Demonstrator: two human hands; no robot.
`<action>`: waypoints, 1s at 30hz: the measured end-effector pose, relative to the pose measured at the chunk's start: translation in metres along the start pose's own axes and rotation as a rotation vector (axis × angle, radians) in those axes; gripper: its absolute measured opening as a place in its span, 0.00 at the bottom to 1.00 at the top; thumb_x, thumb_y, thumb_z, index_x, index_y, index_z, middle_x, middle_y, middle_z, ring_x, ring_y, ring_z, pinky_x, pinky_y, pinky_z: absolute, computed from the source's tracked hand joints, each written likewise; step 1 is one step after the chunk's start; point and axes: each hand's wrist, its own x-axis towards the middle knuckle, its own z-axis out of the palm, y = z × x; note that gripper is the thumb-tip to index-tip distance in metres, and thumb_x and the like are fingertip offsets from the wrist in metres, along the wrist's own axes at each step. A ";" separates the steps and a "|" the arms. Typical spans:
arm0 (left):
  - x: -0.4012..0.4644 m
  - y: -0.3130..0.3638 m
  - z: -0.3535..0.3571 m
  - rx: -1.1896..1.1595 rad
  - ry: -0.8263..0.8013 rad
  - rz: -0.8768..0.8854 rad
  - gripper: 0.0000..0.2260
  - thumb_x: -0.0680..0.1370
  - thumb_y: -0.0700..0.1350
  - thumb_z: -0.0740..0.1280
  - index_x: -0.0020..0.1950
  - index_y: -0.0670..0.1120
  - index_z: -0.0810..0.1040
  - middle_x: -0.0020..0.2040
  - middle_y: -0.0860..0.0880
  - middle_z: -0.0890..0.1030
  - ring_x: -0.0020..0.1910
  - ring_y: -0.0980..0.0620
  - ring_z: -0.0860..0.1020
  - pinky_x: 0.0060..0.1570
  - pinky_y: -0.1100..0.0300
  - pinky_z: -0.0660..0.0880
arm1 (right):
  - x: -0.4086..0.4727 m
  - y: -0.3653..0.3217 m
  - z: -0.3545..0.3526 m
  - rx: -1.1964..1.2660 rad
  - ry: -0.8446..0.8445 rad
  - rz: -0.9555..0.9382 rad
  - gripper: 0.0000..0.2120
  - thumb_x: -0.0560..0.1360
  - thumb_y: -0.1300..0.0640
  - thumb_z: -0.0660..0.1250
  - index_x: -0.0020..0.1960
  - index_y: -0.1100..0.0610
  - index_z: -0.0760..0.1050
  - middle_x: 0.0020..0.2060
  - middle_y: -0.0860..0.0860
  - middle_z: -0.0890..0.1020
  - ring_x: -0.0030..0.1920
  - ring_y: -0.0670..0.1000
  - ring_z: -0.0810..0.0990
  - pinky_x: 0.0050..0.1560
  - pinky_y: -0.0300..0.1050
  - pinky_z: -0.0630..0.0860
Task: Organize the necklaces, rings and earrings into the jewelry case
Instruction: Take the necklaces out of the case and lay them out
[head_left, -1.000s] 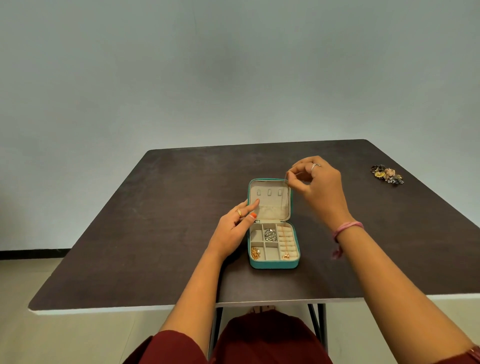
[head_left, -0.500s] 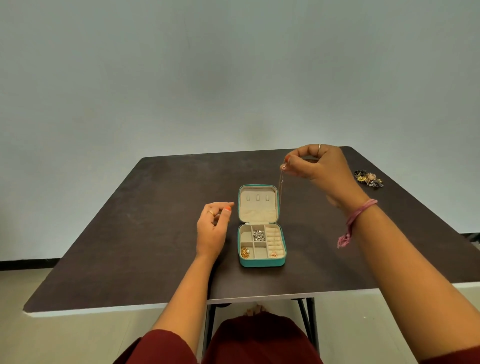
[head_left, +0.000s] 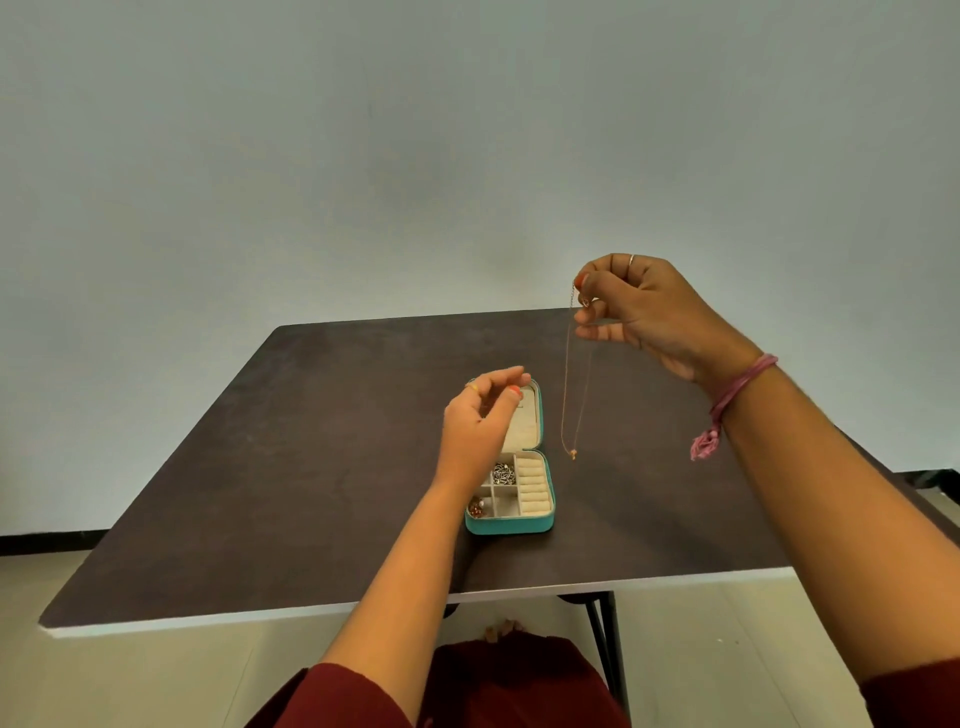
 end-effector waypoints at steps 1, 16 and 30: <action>-0.001 0.003 0.005 -0.011 -0.043 -0.017 0.11 0.80 0.40 0.63 0.61 0.47 0.77 0.53 0.54 0.82 0.54 0.59 0.79 0.54 0.64 0.77 | 0.000 -0.002 -0.001 -0.011 -0.001 -0.001 0.08 0.79 0.61 0.61 0.43 0.56 0.75 0.38 0.51 0.77 0.34 0.43 0.80 0.44 0.43 0.82; -0.041 0.000 0.040 -0.239 -0.296 -0.266 0.23 0.75 0.26 0.52 0.60 0.45 0.76 0.58 0.46 0.81 0.59 0.51 0.79 0.59 0.59 0.75 | -0.002 -0.023 -0.023 0.033 -0.005 -0.043 0.09 0.79 0.60 0.58 0.43 0.54 0.73 0.48 0.55 0.85 0.36 0.46 0.78 0.37 0.38 0.76; -0.074 0.002 0.059 -0.680 -0.180 -0.501 0.15 0.79 0.30 0.58 0.63 0.41 0.75 0.57 0.43 0.82 0.58 0.47 0.80 0.56 0.58 0.77 | 0.007 -0.002 -0.040 0.182 0.071 0.068 0.05 0.78 0.59 0.61 0.46 0.57 0.74 0.49 0.55 0.85 0.35 0.44 0.78 0.36 0.37 0.77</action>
